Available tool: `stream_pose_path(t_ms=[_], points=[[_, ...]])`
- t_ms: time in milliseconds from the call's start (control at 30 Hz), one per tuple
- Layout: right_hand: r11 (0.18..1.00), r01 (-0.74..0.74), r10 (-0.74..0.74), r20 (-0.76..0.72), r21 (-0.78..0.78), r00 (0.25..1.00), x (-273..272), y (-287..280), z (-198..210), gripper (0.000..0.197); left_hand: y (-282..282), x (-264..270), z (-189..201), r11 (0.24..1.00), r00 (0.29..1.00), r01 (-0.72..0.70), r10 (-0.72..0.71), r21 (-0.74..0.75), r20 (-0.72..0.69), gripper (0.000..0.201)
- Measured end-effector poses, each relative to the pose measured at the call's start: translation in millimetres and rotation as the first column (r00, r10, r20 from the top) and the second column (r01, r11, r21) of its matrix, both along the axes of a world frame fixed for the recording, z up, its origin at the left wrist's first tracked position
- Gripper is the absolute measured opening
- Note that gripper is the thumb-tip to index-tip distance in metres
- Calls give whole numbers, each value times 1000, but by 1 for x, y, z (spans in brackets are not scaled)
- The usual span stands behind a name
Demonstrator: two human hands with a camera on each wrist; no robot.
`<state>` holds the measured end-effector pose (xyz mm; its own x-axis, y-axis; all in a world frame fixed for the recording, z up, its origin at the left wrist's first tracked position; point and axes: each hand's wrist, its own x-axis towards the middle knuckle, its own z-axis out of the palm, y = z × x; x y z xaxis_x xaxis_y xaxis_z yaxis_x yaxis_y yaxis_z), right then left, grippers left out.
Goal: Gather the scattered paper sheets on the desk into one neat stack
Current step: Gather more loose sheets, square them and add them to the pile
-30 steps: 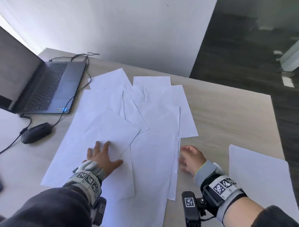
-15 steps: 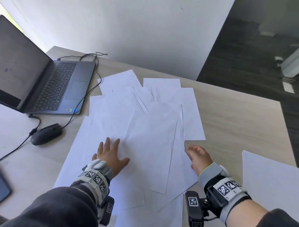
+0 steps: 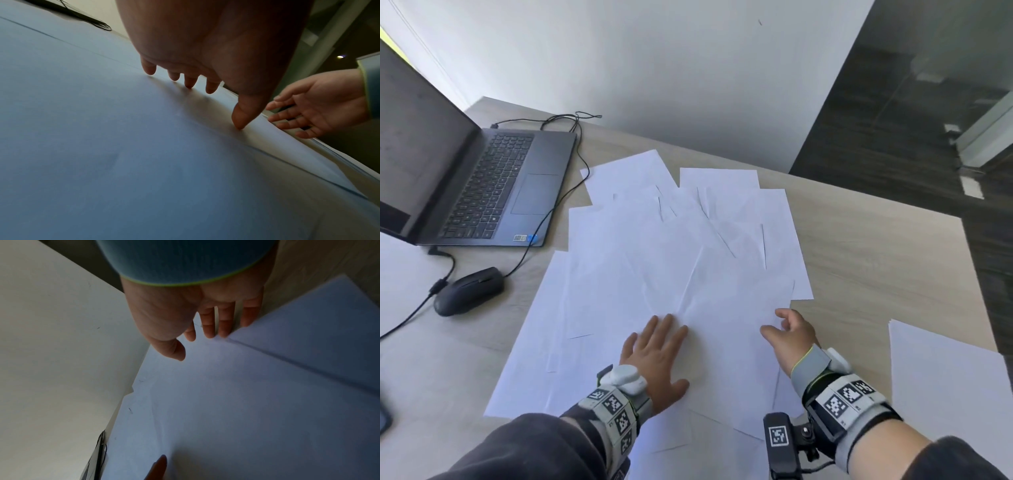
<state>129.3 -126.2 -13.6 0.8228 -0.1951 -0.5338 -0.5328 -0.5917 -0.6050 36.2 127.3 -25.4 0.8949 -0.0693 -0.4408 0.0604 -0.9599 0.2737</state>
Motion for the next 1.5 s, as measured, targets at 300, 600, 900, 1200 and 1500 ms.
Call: stream_pose_path(t_ms=[300,600,900,1200,1500], points=[[971,-28,22,-29,-237,999,-3,-15,1,61,-1,22,5,991,991,-134,134,23,17,112],[997,49,-49,2,-57,999,2,-24,-3,58,-28,12,-2,1000,1000,-5,5,23,27,118],[972,186,-186,-12,146,982,7,-47,-7,58,-42,18,-1,995,993,97,-96,-15,68,118],[998,3,-1,41,-55,999,-6,-51,-1,59,-41,23,3,990,992,122,-121,70,-26,115],[942,-138,133,-35,-305,990,-15,-68,1,54,-56,21,7,983,996,2,15,183,-92,113]])
